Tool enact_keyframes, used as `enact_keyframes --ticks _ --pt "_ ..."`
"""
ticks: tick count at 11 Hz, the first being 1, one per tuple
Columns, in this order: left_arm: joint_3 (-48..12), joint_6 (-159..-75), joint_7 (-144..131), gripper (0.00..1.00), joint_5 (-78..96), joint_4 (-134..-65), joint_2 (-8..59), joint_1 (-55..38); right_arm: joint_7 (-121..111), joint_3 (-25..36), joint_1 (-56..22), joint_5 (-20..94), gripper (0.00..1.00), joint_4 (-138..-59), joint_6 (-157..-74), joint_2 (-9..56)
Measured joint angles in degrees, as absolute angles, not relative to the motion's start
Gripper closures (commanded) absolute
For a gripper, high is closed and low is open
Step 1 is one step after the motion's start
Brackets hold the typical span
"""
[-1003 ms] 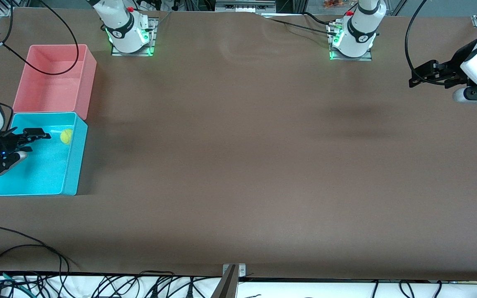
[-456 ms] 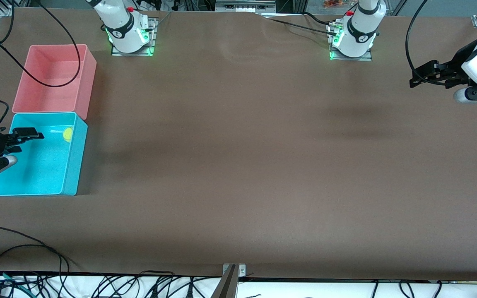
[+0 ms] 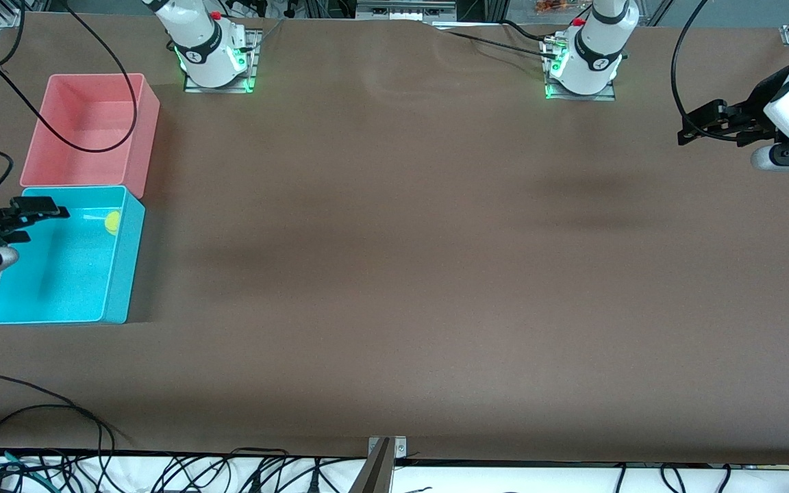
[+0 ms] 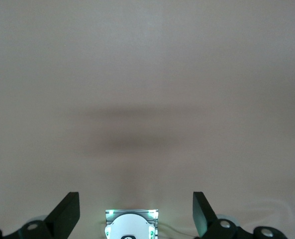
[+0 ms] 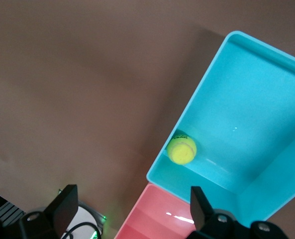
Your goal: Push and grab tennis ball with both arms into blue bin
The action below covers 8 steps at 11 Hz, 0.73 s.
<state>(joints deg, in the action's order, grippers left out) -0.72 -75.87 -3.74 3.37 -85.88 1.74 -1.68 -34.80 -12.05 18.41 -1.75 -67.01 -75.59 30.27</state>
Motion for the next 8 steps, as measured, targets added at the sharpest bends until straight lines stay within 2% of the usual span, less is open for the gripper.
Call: enact_keyframes --ticks 3,8 --pt "-0.72 -75.89 -3.74 0.00 3.37 -85.85 1.72 -1.69 -30.28 -13.43 15.85 -0.77 0.00 -66.29 -73.67 26.02" --pt "-0.80 -75.89 -3.74 0.00 3.37 -85.81 1.71 -1.74 -25.21 -11.63 7.56 -3.94 0.00 -66.04 -73.57 24.11"
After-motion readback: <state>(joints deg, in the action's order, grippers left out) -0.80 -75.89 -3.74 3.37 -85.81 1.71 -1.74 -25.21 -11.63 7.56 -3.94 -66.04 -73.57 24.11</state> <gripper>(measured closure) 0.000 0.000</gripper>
